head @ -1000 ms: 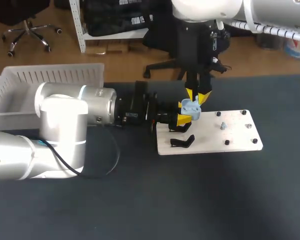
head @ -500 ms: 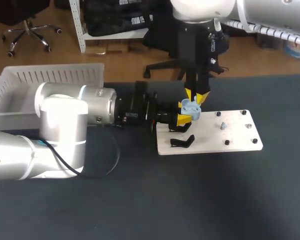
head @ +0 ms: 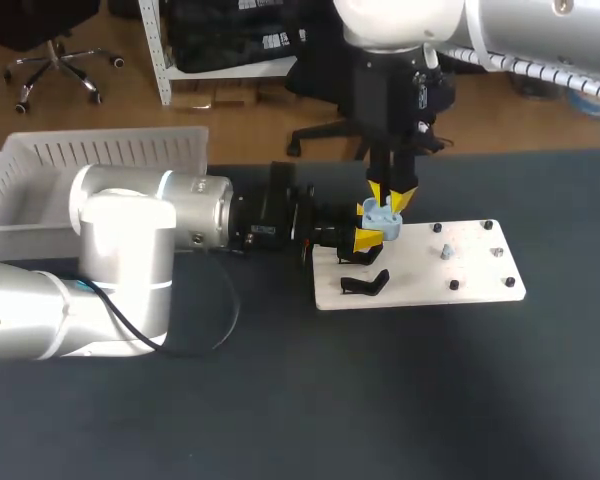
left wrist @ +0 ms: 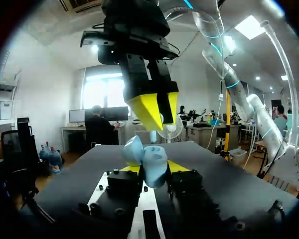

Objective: Pick up each earbud case from the left stands, insert the matching earbuds, close the lid, and place the case in the box.

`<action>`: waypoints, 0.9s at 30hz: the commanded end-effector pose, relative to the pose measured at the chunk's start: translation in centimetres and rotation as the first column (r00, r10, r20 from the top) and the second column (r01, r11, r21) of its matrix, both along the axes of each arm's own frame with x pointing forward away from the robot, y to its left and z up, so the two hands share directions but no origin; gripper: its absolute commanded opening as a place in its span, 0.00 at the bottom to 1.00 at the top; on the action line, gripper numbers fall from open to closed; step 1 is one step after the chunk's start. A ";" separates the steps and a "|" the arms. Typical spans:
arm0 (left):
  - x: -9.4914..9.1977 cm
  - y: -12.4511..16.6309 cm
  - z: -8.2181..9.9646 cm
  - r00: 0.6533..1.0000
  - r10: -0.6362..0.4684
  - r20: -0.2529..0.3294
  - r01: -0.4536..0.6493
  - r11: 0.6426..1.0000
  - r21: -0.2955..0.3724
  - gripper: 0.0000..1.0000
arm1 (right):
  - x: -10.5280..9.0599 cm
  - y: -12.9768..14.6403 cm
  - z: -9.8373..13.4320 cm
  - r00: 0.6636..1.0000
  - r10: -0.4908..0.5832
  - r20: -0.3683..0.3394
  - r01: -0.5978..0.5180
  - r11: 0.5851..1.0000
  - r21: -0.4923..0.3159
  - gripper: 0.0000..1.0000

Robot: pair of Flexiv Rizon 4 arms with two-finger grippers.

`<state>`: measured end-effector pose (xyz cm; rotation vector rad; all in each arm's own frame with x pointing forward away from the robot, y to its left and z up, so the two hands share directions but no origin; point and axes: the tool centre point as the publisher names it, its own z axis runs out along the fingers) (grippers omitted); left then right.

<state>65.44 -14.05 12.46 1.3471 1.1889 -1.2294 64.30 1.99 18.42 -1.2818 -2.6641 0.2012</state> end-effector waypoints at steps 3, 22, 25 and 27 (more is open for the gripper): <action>-0.1 0.0 -0.1 1.000 0.005 0.004 -0.005 1.000 -0.005 0.00 | 0.0 0.2 -0.1 1.000 -0.002 -0.007 0.002 1.000 -0.002 0.00; -0.1 0.0 -0.1 1.000 0.005 0.004 -0.005 1.000 -0.005 0.00 | -0.2 0.5 -0.3 1.000 -0.002 -0.014 0.002 1.000 -0.003 0.00; -0.1 0.0 -0.1 1.000 0.005 0.004 -0.005 1.000 -0.005 0.00 | -0.3 0.6 -0.5 1.000 -0.002 -0.017 0.002 1.000 -0.002 0.00; -0.1 0.0 -0.1 1.000 0.005 0.004 -0.005 1.000 -0.005 0.00 | -0.3 0.6 -0.6 1.000 -0.002 -0.019 0.002 1.000 -0.001 0.00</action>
